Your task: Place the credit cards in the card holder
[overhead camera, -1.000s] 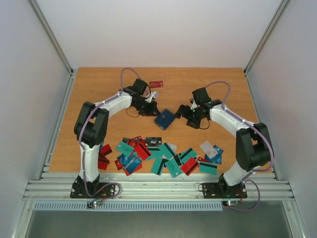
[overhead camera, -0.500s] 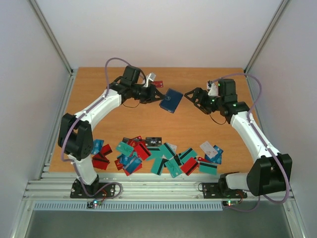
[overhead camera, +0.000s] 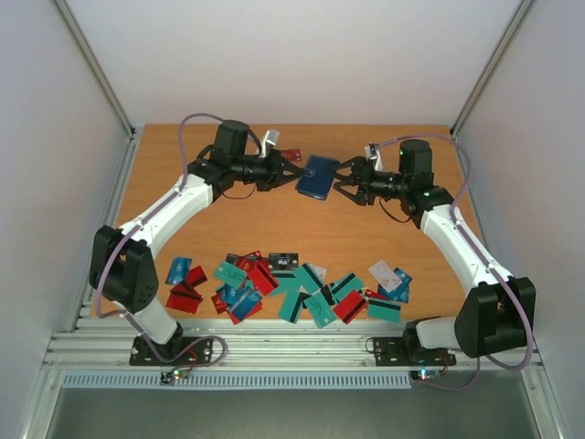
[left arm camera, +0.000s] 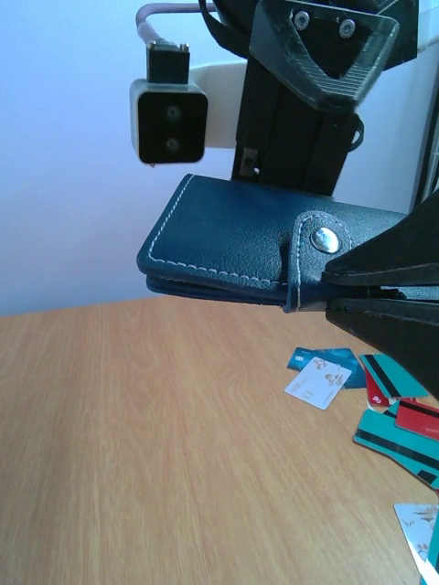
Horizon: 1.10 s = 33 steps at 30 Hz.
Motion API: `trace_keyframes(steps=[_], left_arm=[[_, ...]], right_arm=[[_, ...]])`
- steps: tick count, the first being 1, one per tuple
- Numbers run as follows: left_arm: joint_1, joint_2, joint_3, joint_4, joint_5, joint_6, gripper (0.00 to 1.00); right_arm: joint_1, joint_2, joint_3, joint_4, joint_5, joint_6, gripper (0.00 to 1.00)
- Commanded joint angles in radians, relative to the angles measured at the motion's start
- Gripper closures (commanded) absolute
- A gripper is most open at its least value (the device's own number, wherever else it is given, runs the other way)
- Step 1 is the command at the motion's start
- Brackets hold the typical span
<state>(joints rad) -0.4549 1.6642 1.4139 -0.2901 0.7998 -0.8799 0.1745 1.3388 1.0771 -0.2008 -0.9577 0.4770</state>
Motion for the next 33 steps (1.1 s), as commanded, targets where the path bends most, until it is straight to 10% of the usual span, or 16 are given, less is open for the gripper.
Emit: trace_keyframes(steps=[1, 23, 33], left_arm=[[-0.016, -0.040, -0.010, 0.085, 0.023, -0.053, 1.00], [-0.091, -0.106, -0.044, 0.092, -0.081, -0.075, 0.99], [-0.091, -0.109, 0.055, -0.213, -0.200, 0.208, 0.67]], right_arm=[[0.036, 0.014, 0.023, 0.028, -0.068, 0.044, 0.32], [0.051, -0.045, 0.039, -0.101, -0.055, -0.027, 0.91], [0.055, -0.025, 0.127, -0.334, -0.008, -0.179, 0.99]])
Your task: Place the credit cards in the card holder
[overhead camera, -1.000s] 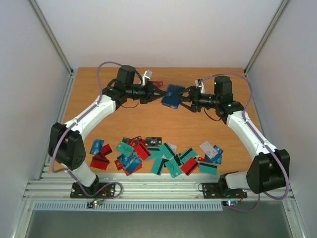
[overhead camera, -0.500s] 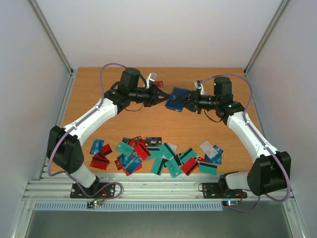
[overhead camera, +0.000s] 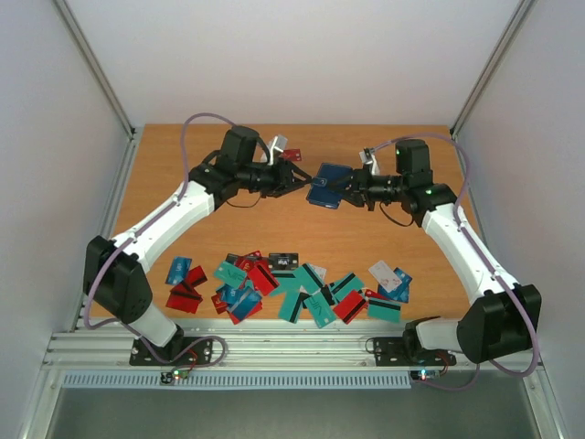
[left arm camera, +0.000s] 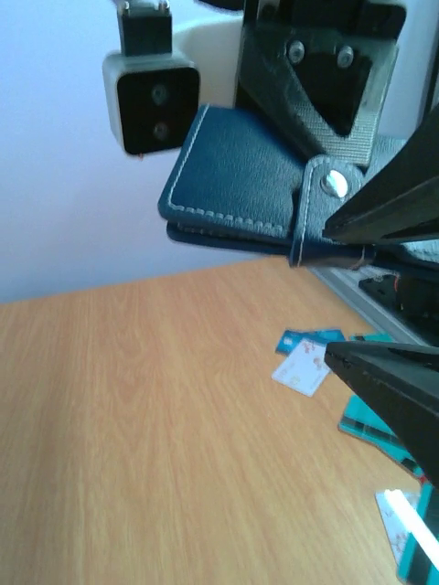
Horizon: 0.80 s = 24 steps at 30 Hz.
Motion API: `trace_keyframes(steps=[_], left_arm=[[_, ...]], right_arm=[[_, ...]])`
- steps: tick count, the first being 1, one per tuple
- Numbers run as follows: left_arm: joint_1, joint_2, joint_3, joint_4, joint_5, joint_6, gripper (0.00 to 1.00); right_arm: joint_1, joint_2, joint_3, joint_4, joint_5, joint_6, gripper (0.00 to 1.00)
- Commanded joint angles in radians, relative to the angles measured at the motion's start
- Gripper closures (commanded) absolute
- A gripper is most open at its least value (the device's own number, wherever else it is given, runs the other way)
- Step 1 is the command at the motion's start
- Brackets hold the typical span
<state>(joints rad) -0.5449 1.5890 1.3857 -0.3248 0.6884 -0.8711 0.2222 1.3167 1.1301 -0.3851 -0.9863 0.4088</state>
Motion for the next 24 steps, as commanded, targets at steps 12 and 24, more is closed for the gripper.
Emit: trace_keyframes(steps=[12, 24], left_arm=[[-0.113, -0.010, 0.260, -0.421, -0.277, 0.340, 0.60], [-0.182, 0.025, 0.369, -0.558, -0.458, 0.135, 0.68]], right_arm=[[0.136, 0.020, 0.158, -0.330, 0.236, -0.306, 0.99], [0.208, 0.014, 0.218, -0.289, 0.408, -0.392, 0.99]])
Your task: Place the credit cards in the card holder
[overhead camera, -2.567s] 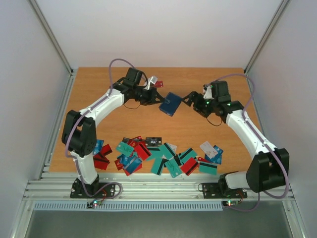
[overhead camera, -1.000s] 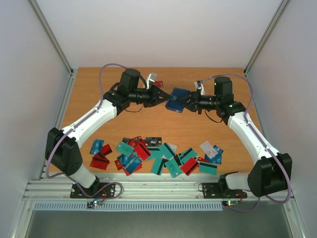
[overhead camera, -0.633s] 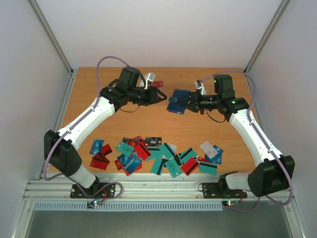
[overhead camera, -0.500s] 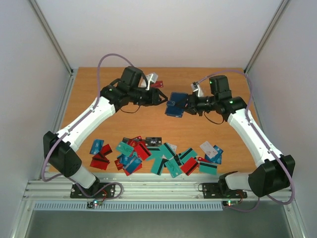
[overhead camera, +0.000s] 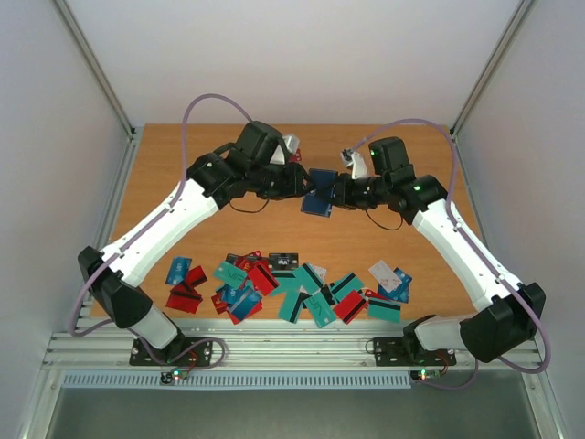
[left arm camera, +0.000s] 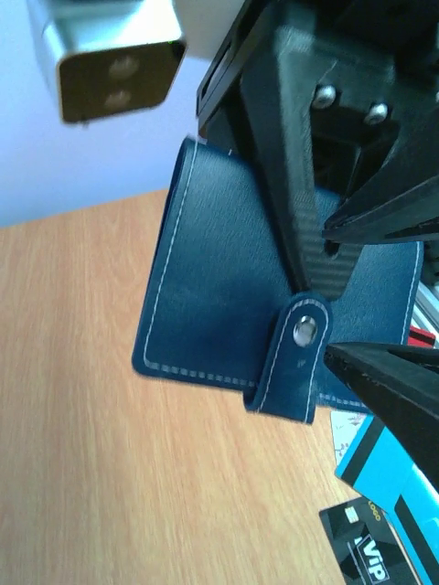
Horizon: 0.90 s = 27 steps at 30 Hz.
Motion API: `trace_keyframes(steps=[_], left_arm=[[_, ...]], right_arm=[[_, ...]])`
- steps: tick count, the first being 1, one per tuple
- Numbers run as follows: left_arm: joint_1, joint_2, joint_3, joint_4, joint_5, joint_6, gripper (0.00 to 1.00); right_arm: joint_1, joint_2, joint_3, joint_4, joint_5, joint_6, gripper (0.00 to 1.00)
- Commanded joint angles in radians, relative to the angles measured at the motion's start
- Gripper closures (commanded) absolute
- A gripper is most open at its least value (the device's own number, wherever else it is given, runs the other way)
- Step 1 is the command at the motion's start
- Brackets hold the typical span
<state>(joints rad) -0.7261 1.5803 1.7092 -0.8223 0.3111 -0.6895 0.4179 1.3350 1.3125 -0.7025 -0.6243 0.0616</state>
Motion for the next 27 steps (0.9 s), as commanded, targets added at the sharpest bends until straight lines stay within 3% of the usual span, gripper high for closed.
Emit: trace_keyframes(steps=[1, 21, 27], left_arm=[[0.000, 0.040, 0.051, -0.063, -0.089, -0.048, 0.68], [-0.001, 0.124, 0.080, -0.015, 0.015, -0.084, 0.71], [-0.001, 0.122, 0.061, -0.006, 0.027, -0.079, 0.83]], right_arm=[[0.013, -0.007, 0.036, 0.036, 0.046, -0.045, 0.99], [0.035, 0.025, 0.090, 0.080, 0.050, -0.102, 0.99], [0.038, 0.049, 0.115, 0.092, 0.058, -0.096, 0.99]])
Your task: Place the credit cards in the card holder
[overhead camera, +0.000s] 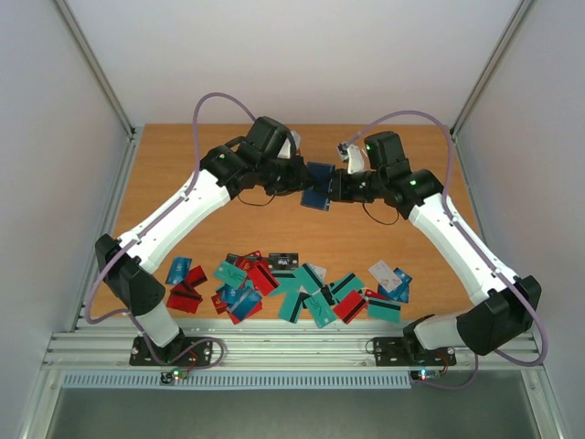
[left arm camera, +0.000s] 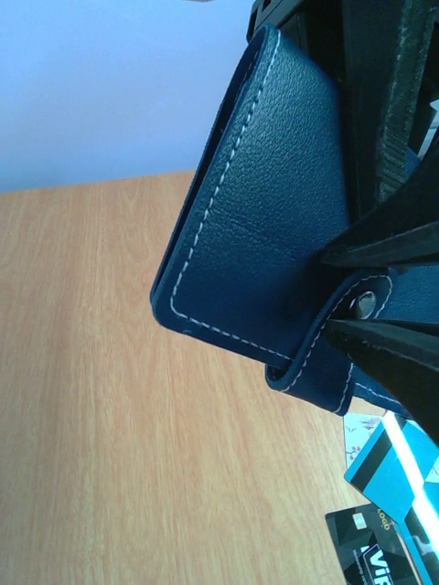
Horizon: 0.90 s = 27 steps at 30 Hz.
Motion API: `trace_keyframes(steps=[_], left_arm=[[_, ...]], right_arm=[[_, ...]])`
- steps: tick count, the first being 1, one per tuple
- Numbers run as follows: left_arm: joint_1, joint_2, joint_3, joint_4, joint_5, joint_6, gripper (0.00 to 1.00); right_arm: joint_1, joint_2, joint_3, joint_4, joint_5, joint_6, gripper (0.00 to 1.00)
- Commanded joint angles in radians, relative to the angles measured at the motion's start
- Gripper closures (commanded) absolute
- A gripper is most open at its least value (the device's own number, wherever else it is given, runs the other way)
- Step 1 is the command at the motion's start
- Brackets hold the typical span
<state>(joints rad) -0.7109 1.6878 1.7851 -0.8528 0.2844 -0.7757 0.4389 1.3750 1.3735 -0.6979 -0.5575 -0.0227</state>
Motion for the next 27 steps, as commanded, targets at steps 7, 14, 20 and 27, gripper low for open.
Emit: trace_keyframes(steps=[7, 14, 20, 27], left_arm=[[-0.015, 0.003, -0.026, 0.035, 0.045, 0.033, 0.99], [-0.011, -0.021, -0.035, 0.047, 0.023, 0.054, 1.00], [0.037, -0.085, -0.086, 0.036, 0.002, 0.083, 1.00], [0.112, -0.155, -0.174, 0.041, 0.014, 0.124, 1.00]], right_arm=[[0.016, 0.031, 0.083, 0.081, -0.004, -0.015, 0.99], [0.017, 0.032, 0.085, 0.042, 0.022, -0.024, 0.99], [0.017, 0.031, 0.087, -0.018, 0.068, -0.041, 0.99], [0.017, 0.035, 0.073, -0.030, 0.063, -0.035, 0.99]])
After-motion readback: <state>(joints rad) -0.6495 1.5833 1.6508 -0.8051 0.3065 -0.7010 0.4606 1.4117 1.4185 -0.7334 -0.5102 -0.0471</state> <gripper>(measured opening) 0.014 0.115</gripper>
